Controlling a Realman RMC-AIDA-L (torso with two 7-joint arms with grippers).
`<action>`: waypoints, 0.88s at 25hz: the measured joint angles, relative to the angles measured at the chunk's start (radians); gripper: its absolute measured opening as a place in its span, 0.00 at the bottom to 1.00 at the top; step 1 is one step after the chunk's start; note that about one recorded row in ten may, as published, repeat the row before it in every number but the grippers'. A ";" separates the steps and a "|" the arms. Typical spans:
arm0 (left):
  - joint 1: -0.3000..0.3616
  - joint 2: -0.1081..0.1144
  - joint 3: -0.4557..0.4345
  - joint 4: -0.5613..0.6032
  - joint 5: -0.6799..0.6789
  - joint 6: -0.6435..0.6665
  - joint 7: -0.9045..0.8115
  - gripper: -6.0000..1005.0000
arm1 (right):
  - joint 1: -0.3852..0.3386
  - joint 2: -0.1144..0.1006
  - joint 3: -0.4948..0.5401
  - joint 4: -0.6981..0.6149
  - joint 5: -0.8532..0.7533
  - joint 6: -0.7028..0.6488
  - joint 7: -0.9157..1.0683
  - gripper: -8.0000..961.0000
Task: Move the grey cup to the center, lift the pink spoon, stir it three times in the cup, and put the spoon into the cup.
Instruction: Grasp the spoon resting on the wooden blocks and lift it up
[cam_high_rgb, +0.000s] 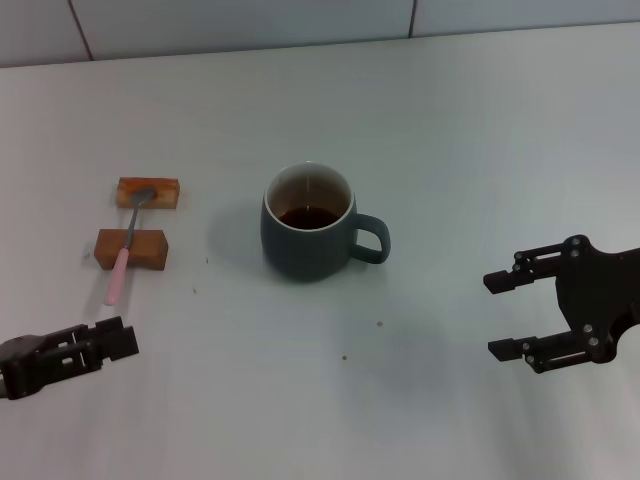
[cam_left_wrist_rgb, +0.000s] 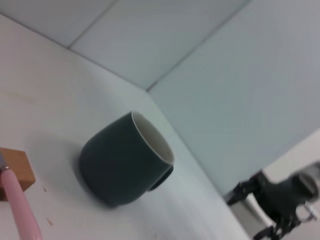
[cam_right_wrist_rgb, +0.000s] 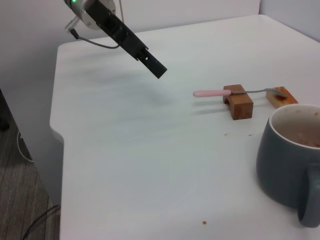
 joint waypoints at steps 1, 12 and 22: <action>0.005 0.003 -0.083 -0.047 -0.001 0.005 -0.035 0.77 | 0.000 0.000 0.000 -0.003 0.000 -0.001 0.001 0.73; 0.027 -0.008 -0.157 -0.140 -0.006 -0.017 -0.128 0.77 | -0.008 0.003 0.000 -0.026 0.000 0.001 0.032 0.73; 0.118 -0.014 -0.327 -0.274 -0.018 -0.049 -0.150 0.77 | -0.008 0.002 0.001 -0.026 0.000 0.022 0.031 0.73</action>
